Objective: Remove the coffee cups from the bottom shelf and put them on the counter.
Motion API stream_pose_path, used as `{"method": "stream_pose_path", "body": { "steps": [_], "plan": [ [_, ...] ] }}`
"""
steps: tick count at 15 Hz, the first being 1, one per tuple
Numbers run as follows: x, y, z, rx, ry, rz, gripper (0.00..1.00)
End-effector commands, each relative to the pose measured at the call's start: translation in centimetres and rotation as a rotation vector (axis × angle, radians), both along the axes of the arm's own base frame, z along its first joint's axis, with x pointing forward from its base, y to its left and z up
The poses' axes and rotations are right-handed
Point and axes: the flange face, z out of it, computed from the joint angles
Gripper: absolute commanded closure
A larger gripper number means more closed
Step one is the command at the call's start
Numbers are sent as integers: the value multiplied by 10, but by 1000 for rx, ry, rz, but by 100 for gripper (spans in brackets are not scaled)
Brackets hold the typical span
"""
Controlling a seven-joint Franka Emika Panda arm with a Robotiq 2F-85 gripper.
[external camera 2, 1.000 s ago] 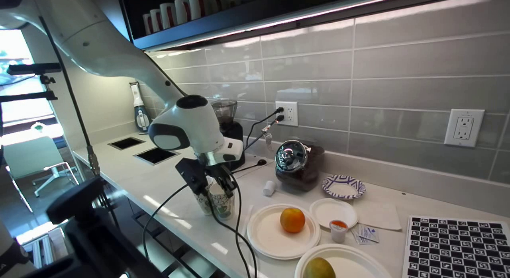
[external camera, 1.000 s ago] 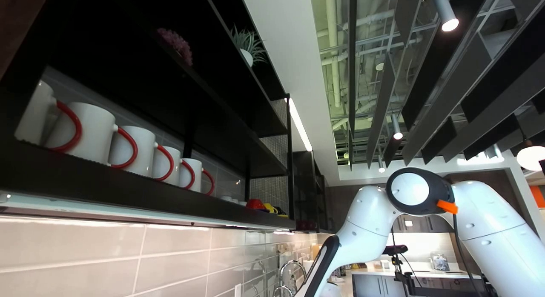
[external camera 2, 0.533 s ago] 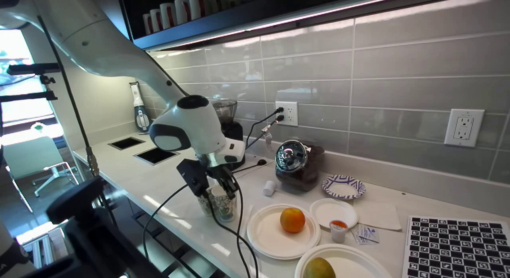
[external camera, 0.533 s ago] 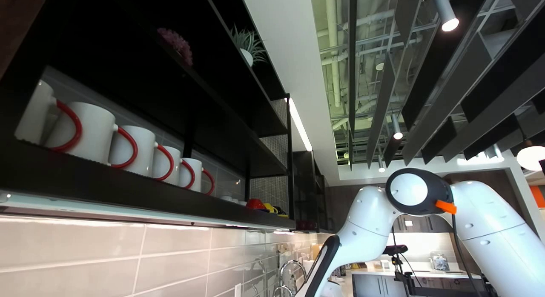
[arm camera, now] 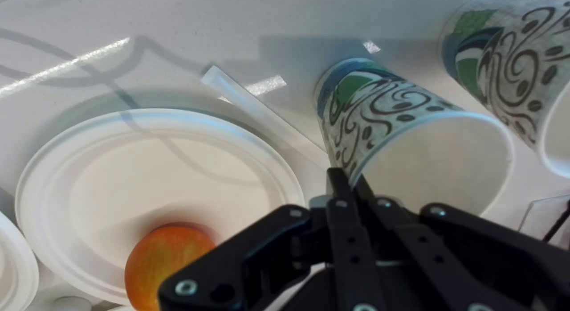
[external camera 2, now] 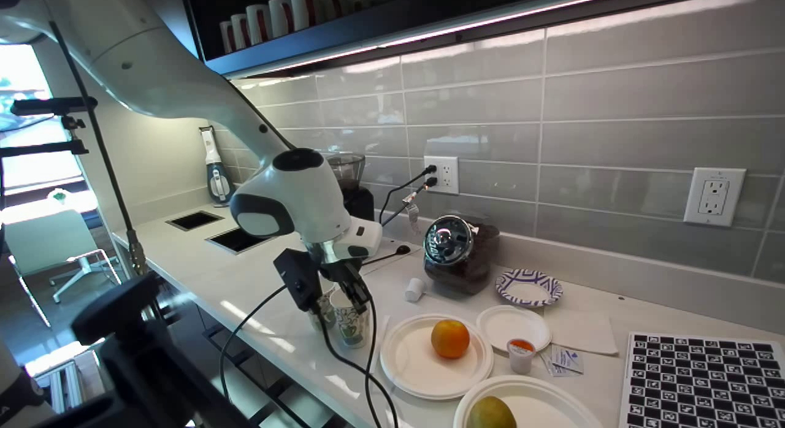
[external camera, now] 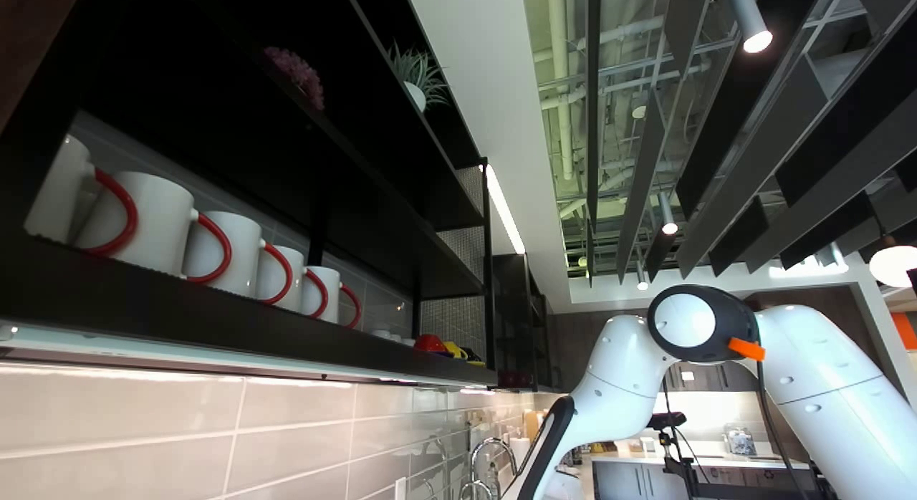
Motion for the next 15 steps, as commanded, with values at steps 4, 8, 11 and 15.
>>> {"method": "stream_pose_path", "body": {
  "steps": [4, 8, 11, 15],
  "plan": [
    [-5, -1, 2, 17, -18, -29, 64],
    [-6, 6, 18, -14, -37, -26, 36],
    [-7, 11, 40, -51, -69, -19, 16],
    [-13, 26, 64, -60, -64, 75, 0]
  ]
}}
